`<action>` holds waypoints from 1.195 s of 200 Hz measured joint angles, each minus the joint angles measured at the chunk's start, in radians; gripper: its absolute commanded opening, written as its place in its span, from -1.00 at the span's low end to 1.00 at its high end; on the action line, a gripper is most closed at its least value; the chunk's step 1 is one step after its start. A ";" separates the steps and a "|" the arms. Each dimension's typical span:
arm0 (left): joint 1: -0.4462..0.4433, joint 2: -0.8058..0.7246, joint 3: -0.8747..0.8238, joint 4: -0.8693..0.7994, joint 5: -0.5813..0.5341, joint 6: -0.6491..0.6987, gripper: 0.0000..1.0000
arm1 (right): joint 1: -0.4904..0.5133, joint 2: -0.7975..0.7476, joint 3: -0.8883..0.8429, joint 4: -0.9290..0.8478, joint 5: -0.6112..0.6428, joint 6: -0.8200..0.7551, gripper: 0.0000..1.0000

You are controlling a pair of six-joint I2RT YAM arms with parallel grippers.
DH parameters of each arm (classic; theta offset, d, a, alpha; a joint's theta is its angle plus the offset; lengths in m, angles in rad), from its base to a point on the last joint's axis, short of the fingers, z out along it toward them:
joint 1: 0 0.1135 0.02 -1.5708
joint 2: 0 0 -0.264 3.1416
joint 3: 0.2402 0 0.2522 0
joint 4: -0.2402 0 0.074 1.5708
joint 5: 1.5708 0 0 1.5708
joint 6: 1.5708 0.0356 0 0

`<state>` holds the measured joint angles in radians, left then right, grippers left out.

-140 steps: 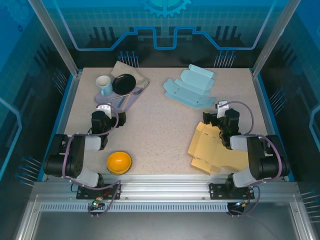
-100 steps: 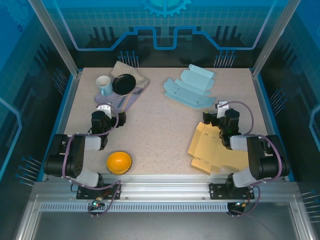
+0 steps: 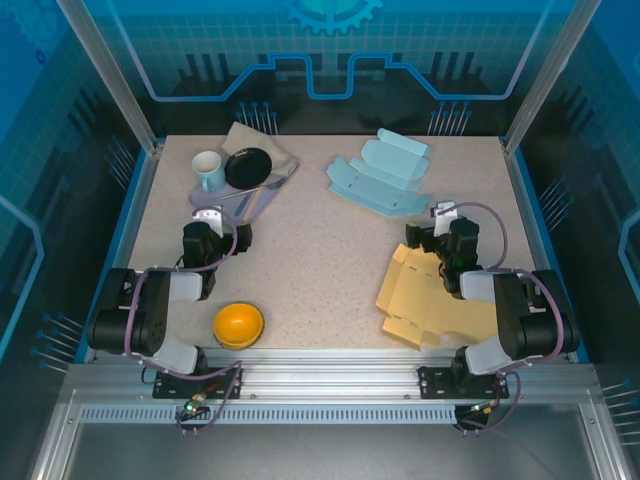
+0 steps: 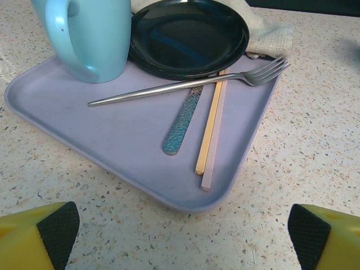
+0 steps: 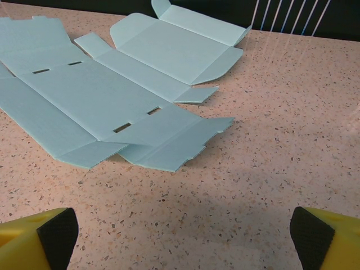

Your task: Fold the paper box

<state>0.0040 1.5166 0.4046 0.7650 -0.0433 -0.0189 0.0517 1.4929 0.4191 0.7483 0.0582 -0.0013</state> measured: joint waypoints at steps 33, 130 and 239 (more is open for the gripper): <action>0.000 0.000 0.000 0.000 0.000 0.000 0.98 | 0.000 0.000 0.000 0.000 0.000 0.000 1.00; 0.000 0.000 0.000 0.000 0.000 0.000 0.98 | 0.000 0.000 0.000 0.000 -0.011 0.000 1.00; 0.049 -0.311 0.380 -0.682 -0.194 -0.526 0.98 | 0.079 0.045 0.828 -0.788 0.063 0.079 1.00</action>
<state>0.0532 1.2060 0.7845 0.0826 -0.2371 -0.5453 0.1310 1.5383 1.2469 -0.0399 0.1215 0.0772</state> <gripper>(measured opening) 0.990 0.999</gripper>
